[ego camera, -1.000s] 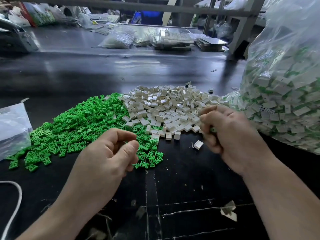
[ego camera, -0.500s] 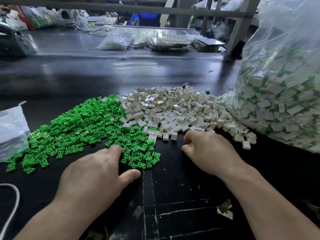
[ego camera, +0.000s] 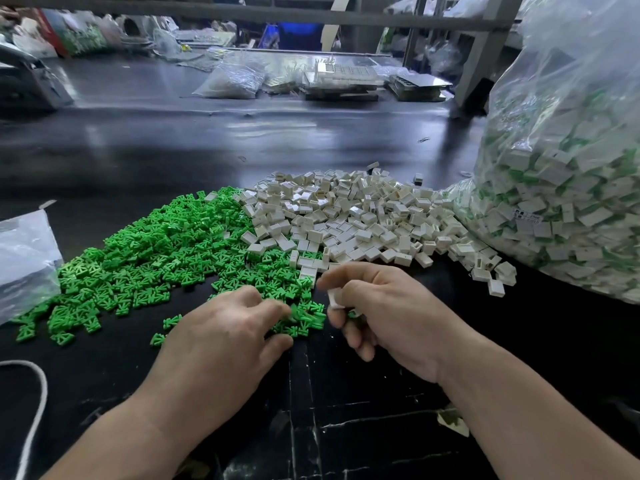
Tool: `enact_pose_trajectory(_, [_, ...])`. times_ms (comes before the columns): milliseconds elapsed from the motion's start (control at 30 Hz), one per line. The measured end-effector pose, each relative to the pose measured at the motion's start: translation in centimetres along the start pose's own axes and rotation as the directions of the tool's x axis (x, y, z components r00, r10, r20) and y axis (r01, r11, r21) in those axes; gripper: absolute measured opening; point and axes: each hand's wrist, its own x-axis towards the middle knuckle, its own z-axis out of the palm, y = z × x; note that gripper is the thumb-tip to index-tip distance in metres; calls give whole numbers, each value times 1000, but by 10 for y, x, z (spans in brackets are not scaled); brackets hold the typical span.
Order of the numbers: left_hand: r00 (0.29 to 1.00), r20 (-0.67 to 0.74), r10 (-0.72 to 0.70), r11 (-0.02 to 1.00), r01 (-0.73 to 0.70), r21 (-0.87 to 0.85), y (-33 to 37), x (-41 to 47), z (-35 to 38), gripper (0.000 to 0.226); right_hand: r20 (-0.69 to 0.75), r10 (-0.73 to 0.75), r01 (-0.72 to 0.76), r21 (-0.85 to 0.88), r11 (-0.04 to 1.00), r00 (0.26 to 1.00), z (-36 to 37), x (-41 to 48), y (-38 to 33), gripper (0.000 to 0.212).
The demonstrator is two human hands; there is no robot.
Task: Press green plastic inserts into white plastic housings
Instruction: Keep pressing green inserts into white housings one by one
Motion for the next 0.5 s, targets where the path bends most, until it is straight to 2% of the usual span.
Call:
enact_pose_trajectory(200, [999, -35, 32, 999, -33, -19, 1, 1, 2, 13, 21, -13, 10, 157, 988, 1000, -2, 0, -2, 22])
enact_pose_trajectory(300, [997, -57, 54, 998, -56, -25, 0, 0, 2, 13, -22, -9, 11, 75, 997, 1000, -7, 0, 0, 8])
enact_pose_trajectory(400, [996, -87, 33, 999, -36, -40, -1, 0, 2, 11, -18, -1, 1, -21, 1000, 1000, -9, 1, 1, 16])
enact_pose_trajectory(500, [983, -130, -129, 959, 90, -269, 0, -1, -3, 13, -9, -23, 23, 9, 1000, 1000, -8, -2, -1, 27])
